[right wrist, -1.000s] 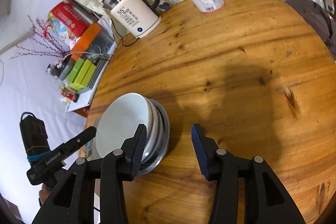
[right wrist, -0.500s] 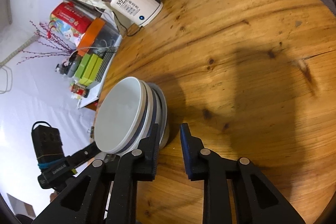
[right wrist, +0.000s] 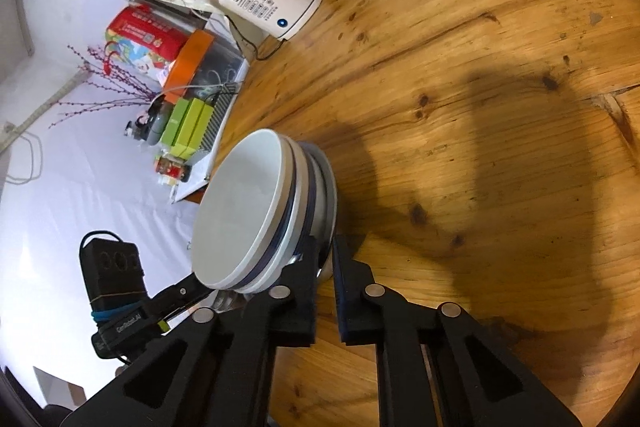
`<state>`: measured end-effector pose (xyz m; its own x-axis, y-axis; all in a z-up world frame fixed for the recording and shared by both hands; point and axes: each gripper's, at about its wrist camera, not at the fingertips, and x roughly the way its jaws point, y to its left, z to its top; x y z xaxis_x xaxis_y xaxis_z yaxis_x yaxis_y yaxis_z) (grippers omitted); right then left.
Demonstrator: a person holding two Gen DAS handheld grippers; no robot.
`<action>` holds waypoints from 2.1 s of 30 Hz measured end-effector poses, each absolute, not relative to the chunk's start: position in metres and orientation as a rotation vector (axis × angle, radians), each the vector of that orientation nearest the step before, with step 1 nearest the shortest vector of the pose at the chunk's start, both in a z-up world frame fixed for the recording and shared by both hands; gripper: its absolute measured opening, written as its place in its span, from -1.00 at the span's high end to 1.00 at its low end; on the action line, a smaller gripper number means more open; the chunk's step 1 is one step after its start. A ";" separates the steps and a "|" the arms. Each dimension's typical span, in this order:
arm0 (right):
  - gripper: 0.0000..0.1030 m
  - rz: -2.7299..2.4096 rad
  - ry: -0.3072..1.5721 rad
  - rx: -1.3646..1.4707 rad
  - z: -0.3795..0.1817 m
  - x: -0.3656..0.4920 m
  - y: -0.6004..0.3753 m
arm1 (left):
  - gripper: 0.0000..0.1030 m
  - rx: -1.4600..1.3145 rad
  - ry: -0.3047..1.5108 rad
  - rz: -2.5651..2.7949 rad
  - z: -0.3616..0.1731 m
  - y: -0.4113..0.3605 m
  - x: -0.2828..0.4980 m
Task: Organize plates and bowls
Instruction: 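Close both grippers on the rim of the nested bowl stack, then lift the nested bowl stack and carry it over the beige plate stack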
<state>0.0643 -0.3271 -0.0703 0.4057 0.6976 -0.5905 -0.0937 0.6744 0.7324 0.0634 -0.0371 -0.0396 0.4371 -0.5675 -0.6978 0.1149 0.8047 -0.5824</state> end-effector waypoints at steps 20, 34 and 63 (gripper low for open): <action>0.86 0.528 1.024 0.683 -0.070 0.069 -0.339 | 0.61 -0.544 1.059 -0.473 -0.050 -0.046 0.085; 0.87 0.536 1.006 0.704 -0.072 0.073 -0.343 | 0.81 -0.594 1.055 -0.548 -0.055 -0.046 0.088; 0.87 0.547 0.983 0.681 -0.063 0.072 -0.342 | 0.80 -0.581 1.023 -0.552 -0.046 -0.045 0.083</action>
<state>0.0720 -0.3418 -0.0635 0.4536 0.6915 -0.5622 -0.1137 0.6706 0.7330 0.0825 -0.0451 -0.0464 0.4144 -0.6669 -0.6193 0.1515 0.7215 -0.6756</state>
